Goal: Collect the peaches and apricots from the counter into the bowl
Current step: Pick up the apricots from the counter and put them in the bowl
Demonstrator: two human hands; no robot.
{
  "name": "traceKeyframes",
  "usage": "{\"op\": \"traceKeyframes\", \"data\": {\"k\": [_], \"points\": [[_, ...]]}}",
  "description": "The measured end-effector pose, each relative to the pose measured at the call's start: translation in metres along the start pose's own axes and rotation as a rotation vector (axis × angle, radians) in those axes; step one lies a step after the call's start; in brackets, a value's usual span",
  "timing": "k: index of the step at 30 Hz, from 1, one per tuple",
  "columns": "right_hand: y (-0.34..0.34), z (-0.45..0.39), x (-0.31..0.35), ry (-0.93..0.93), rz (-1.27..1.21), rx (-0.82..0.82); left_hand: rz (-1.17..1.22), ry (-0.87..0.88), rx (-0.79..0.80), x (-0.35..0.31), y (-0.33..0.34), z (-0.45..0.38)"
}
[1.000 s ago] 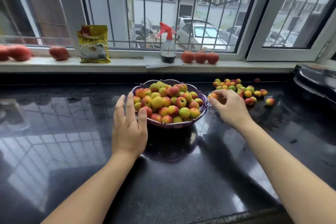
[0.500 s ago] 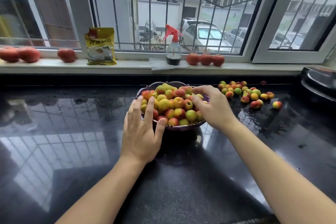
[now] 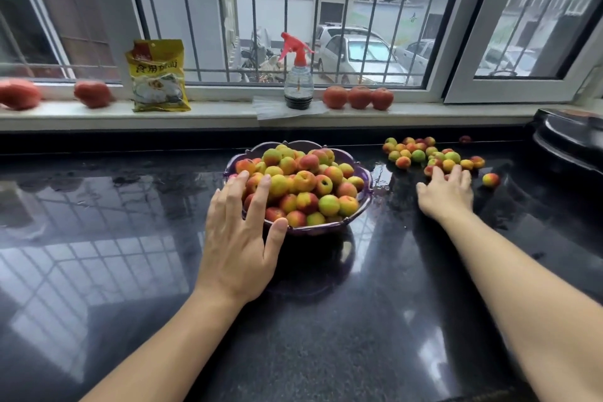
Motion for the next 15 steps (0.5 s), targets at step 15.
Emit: {"op": "traceKeyframes", "data": {"k": [15], "points": [[0.001, 0.033, 0.03, -0.183, 0.1, -0.053, 0.045, -0.074, -0.027, 0.007, -0.006, 0.003]]}}
Point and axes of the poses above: each hand's wrist, its own z-axis away from the middle knuckle, its own y-axis out of the palm, x = y × z, the point moved 10 cm from there along -z, towards the middle knuckle, and after that the axes turned 6 degrees about y, right-handed, at the moved point
